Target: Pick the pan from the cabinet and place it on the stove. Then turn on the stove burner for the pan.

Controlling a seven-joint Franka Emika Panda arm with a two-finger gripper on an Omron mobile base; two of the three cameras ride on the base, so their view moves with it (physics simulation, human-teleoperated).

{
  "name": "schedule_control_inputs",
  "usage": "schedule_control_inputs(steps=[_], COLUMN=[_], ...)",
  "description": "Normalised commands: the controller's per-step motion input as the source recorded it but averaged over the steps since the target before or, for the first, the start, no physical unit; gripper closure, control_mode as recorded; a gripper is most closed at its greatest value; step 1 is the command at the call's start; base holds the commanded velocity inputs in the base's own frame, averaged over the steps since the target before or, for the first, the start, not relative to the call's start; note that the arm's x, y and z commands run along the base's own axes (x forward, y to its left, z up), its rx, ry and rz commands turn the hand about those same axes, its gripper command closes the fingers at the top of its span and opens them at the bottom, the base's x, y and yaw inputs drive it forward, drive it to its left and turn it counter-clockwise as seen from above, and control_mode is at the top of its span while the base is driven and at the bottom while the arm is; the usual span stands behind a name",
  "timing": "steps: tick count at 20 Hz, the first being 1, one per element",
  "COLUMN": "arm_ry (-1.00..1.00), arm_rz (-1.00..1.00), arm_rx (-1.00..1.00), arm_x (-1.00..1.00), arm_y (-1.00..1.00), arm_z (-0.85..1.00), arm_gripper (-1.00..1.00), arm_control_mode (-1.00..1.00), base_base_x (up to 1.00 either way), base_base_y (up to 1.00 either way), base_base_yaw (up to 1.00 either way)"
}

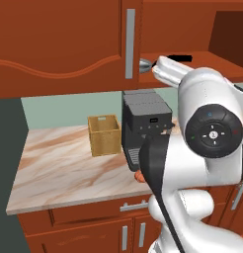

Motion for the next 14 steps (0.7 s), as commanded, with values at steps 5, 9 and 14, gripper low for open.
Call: schedule_control_inputs(steps=[5, 9, 14], arm_ry=[-0.02, -0.1, -0.12], arm_rz=[0.01, 0.08, 0.12], arm_rx=[-0.18, -0.19, -0.11], arm_x=[0.2, 0.31, 0.38], arm_y=[0.31, 0.26, 0.03], arm_z=[0.0, -0.03, -0.04], arm_gripper=[-1.0, -1.0, -1.0], arm_control_mode=[-1.0, -1.0, -1.0], base_base_x=[0.0, 0.0, 0.0], base_base_y=[0.0, 0.0, 0.0], base_base_yaw=[0.0, 0.0, 0.0])
